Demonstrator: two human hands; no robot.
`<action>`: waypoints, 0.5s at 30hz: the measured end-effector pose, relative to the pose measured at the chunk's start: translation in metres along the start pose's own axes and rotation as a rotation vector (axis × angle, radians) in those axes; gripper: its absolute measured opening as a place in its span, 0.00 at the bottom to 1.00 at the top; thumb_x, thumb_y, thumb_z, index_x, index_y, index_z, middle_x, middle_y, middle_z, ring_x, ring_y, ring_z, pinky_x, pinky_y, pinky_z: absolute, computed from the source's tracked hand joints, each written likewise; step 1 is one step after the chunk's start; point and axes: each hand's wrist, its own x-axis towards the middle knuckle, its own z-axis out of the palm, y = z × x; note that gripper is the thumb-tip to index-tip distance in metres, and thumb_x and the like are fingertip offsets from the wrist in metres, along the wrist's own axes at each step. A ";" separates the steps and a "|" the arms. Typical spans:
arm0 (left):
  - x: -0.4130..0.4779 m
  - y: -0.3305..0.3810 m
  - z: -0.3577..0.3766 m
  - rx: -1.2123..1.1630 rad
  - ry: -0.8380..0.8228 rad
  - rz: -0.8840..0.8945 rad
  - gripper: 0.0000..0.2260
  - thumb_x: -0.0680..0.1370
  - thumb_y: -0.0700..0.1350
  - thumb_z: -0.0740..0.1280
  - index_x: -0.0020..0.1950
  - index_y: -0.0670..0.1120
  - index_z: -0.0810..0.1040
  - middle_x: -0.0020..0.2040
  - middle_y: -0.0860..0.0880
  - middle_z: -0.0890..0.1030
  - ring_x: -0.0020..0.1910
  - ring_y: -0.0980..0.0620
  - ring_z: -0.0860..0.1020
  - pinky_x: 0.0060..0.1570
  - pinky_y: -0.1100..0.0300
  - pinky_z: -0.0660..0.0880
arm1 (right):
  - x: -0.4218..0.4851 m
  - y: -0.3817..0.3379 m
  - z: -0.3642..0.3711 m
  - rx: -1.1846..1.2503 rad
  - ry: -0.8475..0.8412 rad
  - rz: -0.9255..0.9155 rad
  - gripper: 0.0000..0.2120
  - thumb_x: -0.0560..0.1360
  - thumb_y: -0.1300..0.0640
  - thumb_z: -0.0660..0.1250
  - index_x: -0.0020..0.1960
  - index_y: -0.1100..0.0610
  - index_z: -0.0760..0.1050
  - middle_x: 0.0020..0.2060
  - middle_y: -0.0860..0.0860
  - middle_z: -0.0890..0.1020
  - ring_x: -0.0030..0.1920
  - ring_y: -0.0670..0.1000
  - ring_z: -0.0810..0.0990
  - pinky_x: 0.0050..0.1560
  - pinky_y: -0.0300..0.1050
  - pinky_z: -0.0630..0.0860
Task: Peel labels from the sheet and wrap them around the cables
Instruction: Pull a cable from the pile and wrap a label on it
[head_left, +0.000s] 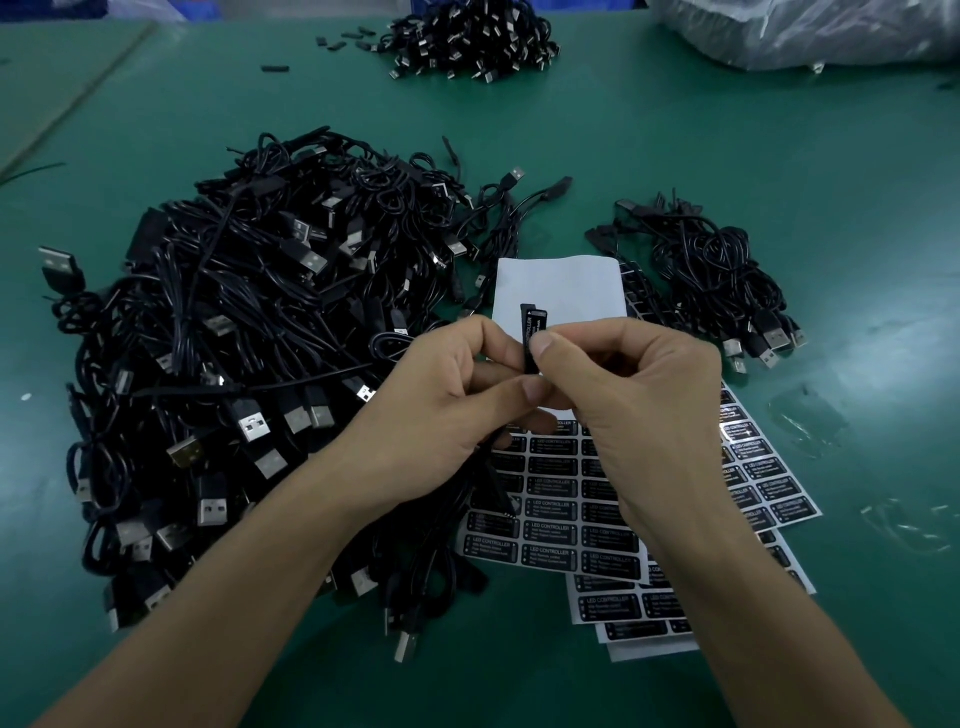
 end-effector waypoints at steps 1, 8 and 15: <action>0.000 0.000 0.000 0.001 -0.002 0.003 0.07 0.76 0.42 0.69 0.47 0.42 0.72 0.38 0.49 0.86 0.41 0.50 0.86 0.33 0.65 0.75 | 0.000 0.000 0.000 0.013 -0.001 0.002 0.08 0.73 0.65 0.75 0.36 0.56 0.84 0.29 0.54 0.84 0.31 0.51 0.85 0.31 0.39 0.80; 0.000 -0.001 0.000 0.001 -0.013 0.031 0.08 0.74 0.44 0.69 0.47 0.42 0.72 0.37 0.49 0.86 0.39 0.53 0.85 0.34 0.63 0.75 | 0.001 0.001 0.000 -0.011 0.011 -0.034 0.10 0.71 0.66 0.76 0.34 0.53 0.84 0.29 0.52 0.84 0.29 0.49 0.84 0.29 0.37 0.79; -0.001 -0.002 -0.002 0.034 -0.011 0.054 0.08 0.75 0.44 0.69 0.47 0.42 0.72 0.39 0.48 0.86 0.40 0.53 0.85 0.36 0.63 0.76 | 0.001 0.003 -0.002 -0.021 -0.007 -0.061 0.07 0.70 0.65 0.77 0.37 0.55 0.84 0.29 0.54 0.84 0.29 0.49 0.82 0.30 0.37 0.79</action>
